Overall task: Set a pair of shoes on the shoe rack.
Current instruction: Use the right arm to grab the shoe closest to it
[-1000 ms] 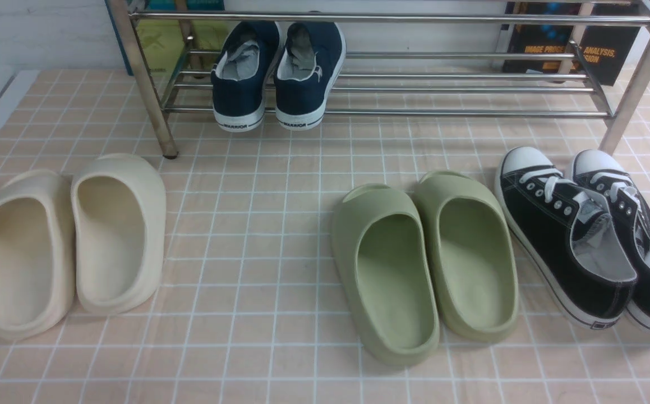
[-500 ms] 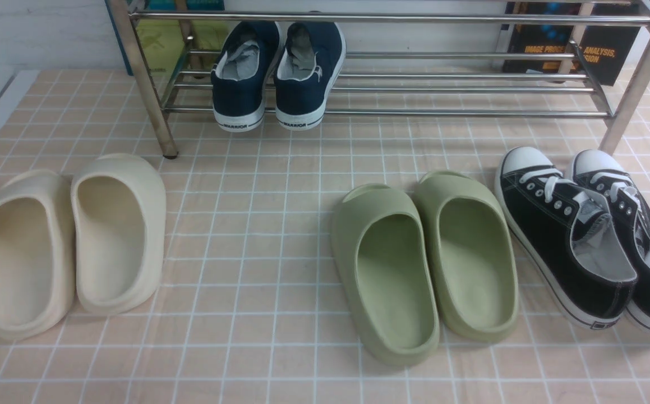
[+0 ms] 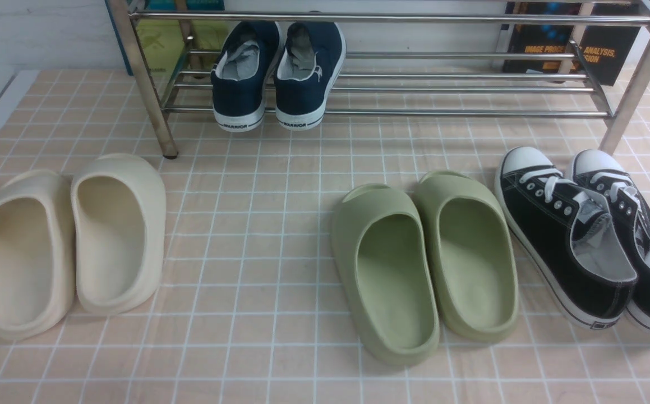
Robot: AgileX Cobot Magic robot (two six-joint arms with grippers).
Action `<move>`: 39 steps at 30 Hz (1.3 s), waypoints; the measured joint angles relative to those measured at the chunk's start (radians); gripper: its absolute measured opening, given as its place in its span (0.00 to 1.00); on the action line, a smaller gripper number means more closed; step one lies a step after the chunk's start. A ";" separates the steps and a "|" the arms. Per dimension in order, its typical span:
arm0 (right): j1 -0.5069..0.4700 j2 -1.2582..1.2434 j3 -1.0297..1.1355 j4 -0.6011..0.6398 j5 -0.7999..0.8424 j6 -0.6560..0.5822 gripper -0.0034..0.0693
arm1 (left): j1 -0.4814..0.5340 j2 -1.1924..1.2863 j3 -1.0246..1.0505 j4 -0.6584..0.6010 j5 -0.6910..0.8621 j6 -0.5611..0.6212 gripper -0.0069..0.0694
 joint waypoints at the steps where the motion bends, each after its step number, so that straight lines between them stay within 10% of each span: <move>1: 0.000 0.000 0.000 0.000 0.000 0.000 0.37 | 0.000 0.000 0.000 0.000 0.000 0.000 0.28; 39: 0.000 0.000 0.000 -0.004 0.000 0.000 0.37 | 0.000 0.000 0.000 0.004 0.000 0.000 0.31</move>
